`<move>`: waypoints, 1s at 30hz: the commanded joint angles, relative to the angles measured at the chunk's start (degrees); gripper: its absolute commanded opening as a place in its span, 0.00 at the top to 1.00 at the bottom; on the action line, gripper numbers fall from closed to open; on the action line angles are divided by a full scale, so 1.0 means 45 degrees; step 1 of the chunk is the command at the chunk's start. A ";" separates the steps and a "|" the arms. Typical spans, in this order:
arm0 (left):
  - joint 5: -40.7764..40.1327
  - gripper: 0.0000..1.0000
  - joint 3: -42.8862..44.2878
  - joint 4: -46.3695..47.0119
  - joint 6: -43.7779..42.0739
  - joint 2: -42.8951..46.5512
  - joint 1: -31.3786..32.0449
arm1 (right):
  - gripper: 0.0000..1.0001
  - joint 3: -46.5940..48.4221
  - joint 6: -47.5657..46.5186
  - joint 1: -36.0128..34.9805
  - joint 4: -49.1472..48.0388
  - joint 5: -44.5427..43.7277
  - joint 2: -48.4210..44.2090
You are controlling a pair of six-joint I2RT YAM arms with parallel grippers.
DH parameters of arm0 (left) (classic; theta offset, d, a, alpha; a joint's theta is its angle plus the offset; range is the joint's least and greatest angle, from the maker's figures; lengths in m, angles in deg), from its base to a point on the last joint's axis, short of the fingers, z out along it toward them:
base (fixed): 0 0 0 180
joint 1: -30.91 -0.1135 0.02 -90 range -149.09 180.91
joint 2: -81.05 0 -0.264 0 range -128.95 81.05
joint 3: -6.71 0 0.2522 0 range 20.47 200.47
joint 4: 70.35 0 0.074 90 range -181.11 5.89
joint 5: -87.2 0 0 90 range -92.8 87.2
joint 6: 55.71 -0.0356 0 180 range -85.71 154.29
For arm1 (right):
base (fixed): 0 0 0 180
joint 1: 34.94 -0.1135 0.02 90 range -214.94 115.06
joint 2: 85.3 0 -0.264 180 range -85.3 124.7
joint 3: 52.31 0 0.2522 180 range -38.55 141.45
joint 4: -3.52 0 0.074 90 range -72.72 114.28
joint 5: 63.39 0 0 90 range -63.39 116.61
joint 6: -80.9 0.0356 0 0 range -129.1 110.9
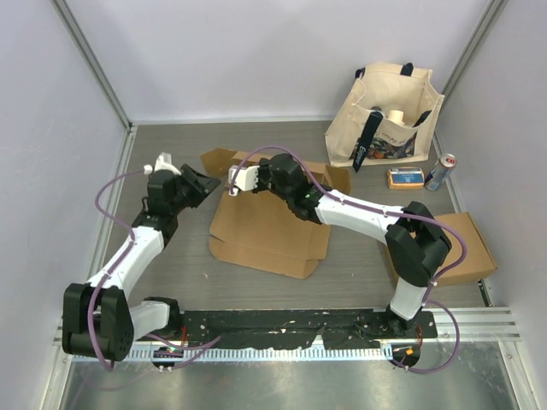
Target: Fold the paper box
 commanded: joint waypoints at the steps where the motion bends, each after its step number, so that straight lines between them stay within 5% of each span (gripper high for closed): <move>1: -0.1012 0.60 0.2370 0.0366 -0.1081 -0.0623 0.0138 | 0.99 -0.0113 0.0171 0.0020 -0.0666 0.0241 -0.0450; 4: -0.0994 0.71 0.3562 0.0073 -0.0711 -0.1852 0.0157 | 0.99 -0.0016 0.0230 0.0020 -0.0686 0.0280 -0.0372; 13: 0.0078 0.81 0.5731 0.0229 -0.0260 -0.5117 0.0527 | 0.99 0.0355 0.0601 0.0078 -0.0569 0.0533 -0.0196; 18: 0.0119 0.81 0.5244 0.0915 -0.0260 -0.5432 0.1388 | 0.99 0.0414 0.0835 0.0234 -0.0627 0.0826 -0.0157; 30: -0.2596 0.36 0.4852 -0.1001 -0.2326 -0.3674 -0.0545 | 0.99 0.0434 0.1051 0.0664 -0.0276 0.1510 -0.0138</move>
